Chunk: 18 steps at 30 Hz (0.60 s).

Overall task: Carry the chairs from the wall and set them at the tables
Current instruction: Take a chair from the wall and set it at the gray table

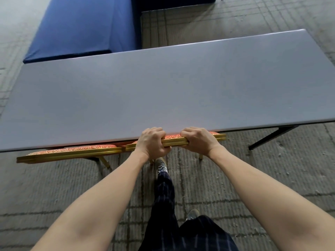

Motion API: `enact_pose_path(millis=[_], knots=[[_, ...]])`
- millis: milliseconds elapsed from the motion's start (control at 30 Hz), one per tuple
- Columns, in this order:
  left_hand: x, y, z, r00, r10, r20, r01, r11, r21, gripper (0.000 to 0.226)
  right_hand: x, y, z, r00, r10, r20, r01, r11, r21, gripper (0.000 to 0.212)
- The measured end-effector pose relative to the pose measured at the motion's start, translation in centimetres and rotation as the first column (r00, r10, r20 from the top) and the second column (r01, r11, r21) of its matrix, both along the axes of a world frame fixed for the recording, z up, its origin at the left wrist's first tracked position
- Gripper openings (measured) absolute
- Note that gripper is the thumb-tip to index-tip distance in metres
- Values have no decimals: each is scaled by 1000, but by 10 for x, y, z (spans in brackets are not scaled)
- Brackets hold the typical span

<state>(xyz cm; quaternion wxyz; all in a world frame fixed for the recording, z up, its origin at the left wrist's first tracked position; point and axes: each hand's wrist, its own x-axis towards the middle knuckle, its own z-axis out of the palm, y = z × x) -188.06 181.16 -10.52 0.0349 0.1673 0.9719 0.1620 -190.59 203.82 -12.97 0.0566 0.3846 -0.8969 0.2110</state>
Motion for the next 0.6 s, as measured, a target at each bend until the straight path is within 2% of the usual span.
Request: enact_pose_path(millis=[133,267,467,600], knots=[[6,6,8,989,51,136,-47,998,-31,25,11,-3,5,993,-93,70,91,995,39,29],[14,8,21,974,107,202,-94,993,-74,19,24,-13,18,966,-180,188,162,981,107,23],[28,-2,14,976,139,170,-131,990,-60,15,39,-23,22,946,-268,183,228,950,212,24],[15,-1,21,958,150,246,-134,988,-79,20,38,-33,39,890,-428,155,343,854,391,28]])
